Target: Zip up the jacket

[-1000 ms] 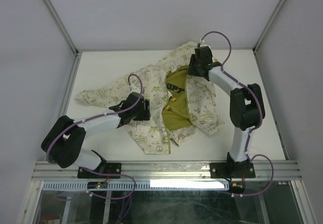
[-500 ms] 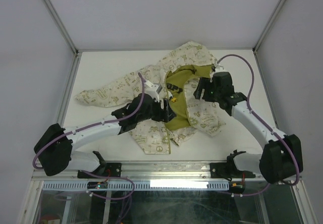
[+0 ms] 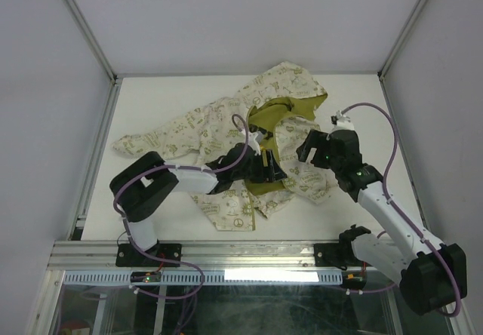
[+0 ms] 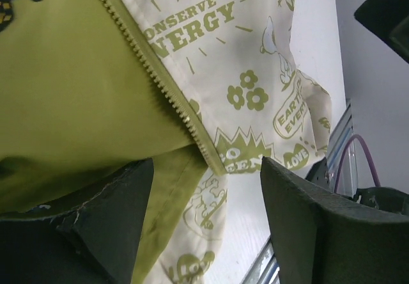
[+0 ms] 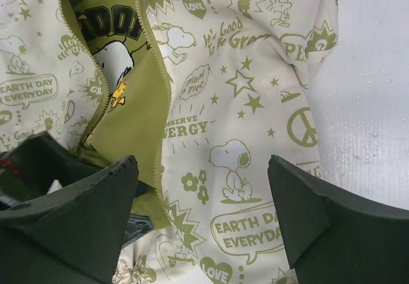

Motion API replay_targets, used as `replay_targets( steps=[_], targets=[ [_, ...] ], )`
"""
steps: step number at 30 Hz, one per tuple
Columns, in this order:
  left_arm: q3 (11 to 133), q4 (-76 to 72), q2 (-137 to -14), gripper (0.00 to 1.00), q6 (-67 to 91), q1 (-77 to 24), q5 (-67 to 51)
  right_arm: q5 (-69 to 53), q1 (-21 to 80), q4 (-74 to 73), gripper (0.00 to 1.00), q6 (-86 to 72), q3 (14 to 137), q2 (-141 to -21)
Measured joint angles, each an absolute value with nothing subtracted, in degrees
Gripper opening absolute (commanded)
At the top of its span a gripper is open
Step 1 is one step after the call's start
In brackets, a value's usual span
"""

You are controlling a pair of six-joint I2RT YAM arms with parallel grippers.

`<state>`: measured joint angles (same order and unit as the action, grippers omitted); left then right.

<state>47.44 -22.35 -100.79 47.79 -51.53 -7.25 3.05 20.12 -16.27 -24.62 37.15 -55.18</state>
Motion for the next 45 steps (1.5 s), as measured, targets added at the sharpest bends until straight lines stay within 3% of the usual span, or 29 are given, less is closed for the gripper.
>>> replay_targets(
  steps=[5,9,25,29,36,45],
  targets=[
    [51.00,-26.74,-107.72,0.65,50.19,-52.47,-9.04,4.14,20.12,-14.96,0.86,-25.54,36.32,-54.19],
    [52.71,-29.45,-110.39,0.55,51.68,-53.10,-10.59,4.19,20.12,-14.81,0.86,-25.93,35.90,-54.19],
    [50.39,-38.11,-102.83,0.46,53.36,-57.43,-13.45,4.10,20.12,-14.90,0.87,-26.26,35.88,-51.90],
    [52.69,-38.70,-107.63,0.35,53.28,-57.80,-13.91,4.05,20.12,-14.90,0.87,-26.55,35.88,-51.90],
    [51.79,-38.15,-109.73,0.00,51.83,-57.76,-12.43,3.18,20.12,-15.46,0.87,-26.57,35.88,-51.13],
    [43.09,-34.74,-96.62,0.00,47.62,-54.35,-8.45,-2.59,22.44,-16.19,0.84,-25.06,35.88,-50.46]
  ],
)
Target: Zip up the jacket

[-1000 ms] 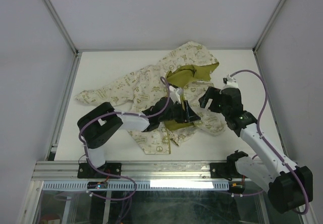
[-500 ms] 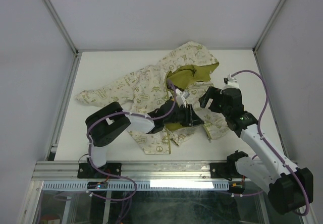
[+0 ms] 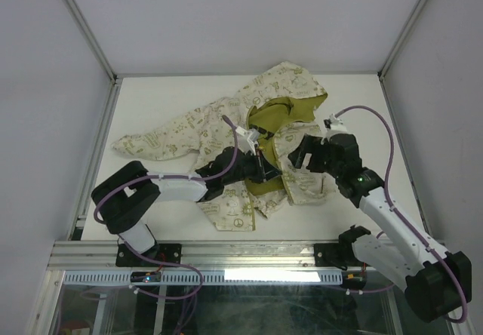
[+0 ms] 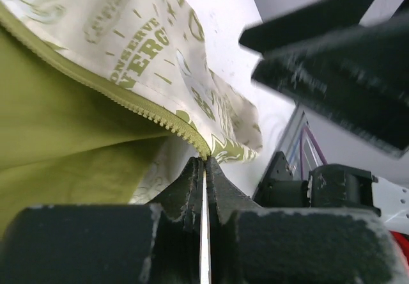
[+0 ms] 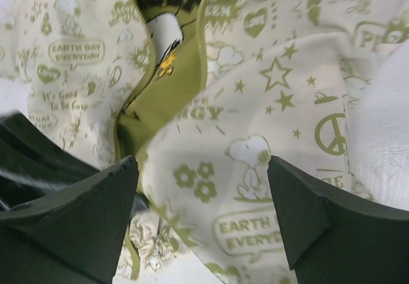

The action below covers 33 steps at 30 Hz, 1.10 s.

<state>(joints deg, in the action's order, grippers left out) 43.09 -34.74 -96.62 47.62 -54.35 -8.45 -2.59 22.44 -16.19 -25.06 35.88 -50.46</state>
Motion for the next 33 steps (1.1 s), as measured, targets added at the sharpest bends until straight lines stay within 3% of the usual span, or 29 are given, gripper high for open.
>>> replay_targets(
  steps=[12,27,30,33],
  targets=[
    [38.50,-23.75,-88.68,0.00,42.44,-47.03,-6.28,-7.05,35.44,-17.85,0.83,-22.13,35.94,-57.71],
    [40.53,-19.38,-88.03,0.00,40.58,-47.03,-8.27,-1.85,41.01,-17.43,0.80,-19.18,35.94,-65.63],
    [41.30,-19.22,-87.99,0.00,40.58,-47.03,-8.62,-0.67,41.95,-17.37,0.64,-19.09,35.94,-65.63],
    [41.87,-19.22,-87.68,0.00,40.60,-47.03,-9.10,1.19,42.15,-17.45,0.26,-18.98,35.94,-65.63]
  ],
)
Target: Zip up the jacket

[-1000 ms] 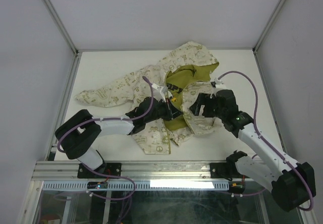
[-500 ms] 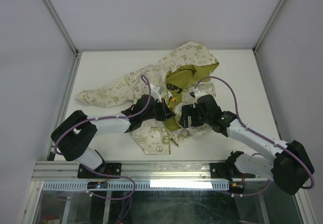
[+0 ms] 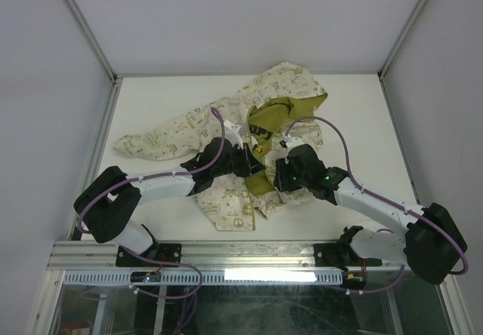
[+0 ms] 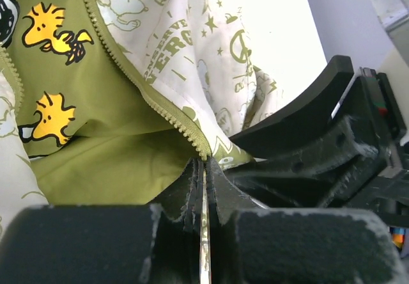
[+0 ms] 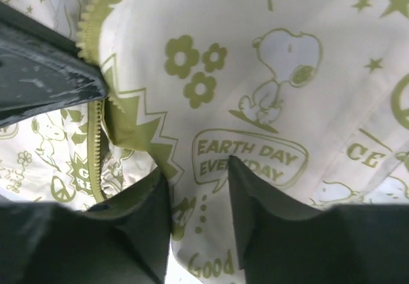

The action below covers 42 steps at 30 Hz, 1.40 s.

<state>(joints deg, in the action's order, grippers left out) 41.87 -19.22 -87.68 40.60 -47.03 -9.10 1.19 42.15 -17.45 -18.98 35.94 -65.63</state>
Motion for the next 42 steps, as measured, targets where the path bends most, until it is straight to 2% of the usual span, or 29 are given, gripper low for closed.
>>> replay_targets(
  steps=[1,2,5,10,17,24,34,37,42],
  targets=[
    [41.89,-19.25,-87.37,0.00,40.60,-47.03,-9.13,1.80,42.15,-17.45,0.17,-19.46,35.97,-65.65],
    [41.89,-19.20,-87.00,0.04,40.60,-47.03,-9.17,2.02,42.15,-17.43,0.11,-19.25,35.99,-65.65],
    [41.87,-19.33,-85.73,0.25,40.51,-47.05,-9.34,1.83,42.15,-17.21,0.00,-19.27,36.18,-65.43],
    [39.05,-20.62,-80.75,0.40,40.25,-47.18,-9.47,-1.37,41.82,-17.15,0.00,-18.81,36.49,-62.02],
    [31.90,-26.61,-73.69,0.54,40.18,-47.18,-12.47,-12.88,37.06,-13.61,0.00,-18.02,37.04,-58.63],
    [29.32,-31.94,-73.63,0.60,40.12,-47.18,-17.50,-26.30,31.51,-9.10,0.00,-17.82,37.04,-56.97],
    [29.54,-35.79,-74.74,0.59,37.41,-47.18,-20.97,-37.54,30.46,-6.28,0.00,-17.12,36.34,-55.55],
    [29.63,-34.92,-74.74,0.56,35.90,-47.16,-20.99,-39.48,30.46,-5.65,0.00,-16.75,35.86,-55.13],
    [29.67,-34.41,-74.26,0.42,33.30,-47.13,-21.56,-41.47,30.46,-4.67,0.00,-16.25,35.24,-54.92]
  ],
)
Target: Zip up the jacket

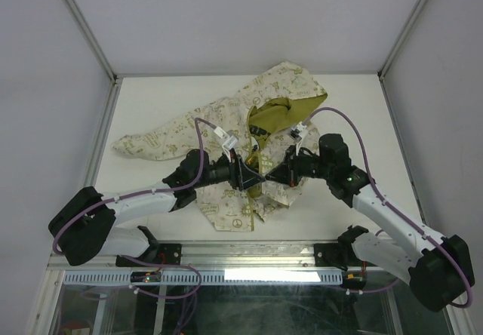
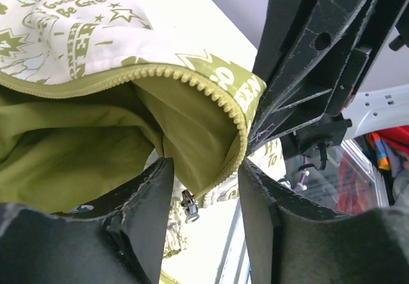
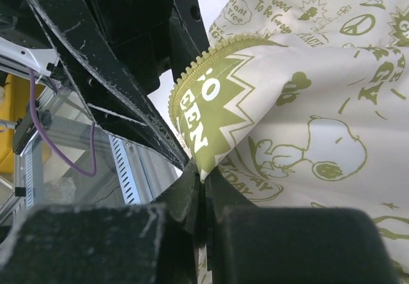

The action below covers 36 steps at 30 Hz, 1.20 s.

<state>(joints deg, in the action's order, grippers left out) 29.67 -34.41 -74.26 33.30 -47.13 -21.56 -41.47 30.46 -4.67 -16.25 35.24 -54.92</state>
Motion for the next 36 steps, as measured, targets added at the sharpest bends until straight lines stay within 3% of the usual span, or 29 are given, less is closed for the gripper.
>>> replay_targets(
  steps=[5,9,11,19,21,27,36],
  targets=[
    [30.04,-34.35,-74.22,0.27,32.05,-47.13,-24.29,-43.24,30.46,-2.59,0.00,-16.10,34.02,-55.00],
    [30.11,-34.37,-74.19,0.07,31.46,-47.13,-26.37,-43.57,30.46,-2.15,0.00,-15.92,33.76,-55.46],
    [30.11,-34.33,-74.00,0.00,30.98,-47.13,-27.22,-43.24,30.46,-1.74,0.05,-15.92,33.52,-55.57],
    [30.11,-31.73,-70.94,0.00,30.59,-47.13,-25.54,-36.40,30.52,-1.43,0.46,-17.41,32.97,-53.41],
    [30.20,-30.76,-70.11,0.00,30.89,-47.13,-23.66,-33.17,30.83,-1.98,0.52,-18.26,32.75,-51.07],
    [31.29,-27.03,-69.84,0.00,33.47,-47.13,-17.32,-24.05,35.31,-3.51,0.61,-20.12,32.10,-43.07],
    [34.48,-21.02,-69.82,0.00,36.91,-47.13,-10.96,-21.93,41.95,-3.97,0.61,-20.51,31.46,-41.12]
  ],
)
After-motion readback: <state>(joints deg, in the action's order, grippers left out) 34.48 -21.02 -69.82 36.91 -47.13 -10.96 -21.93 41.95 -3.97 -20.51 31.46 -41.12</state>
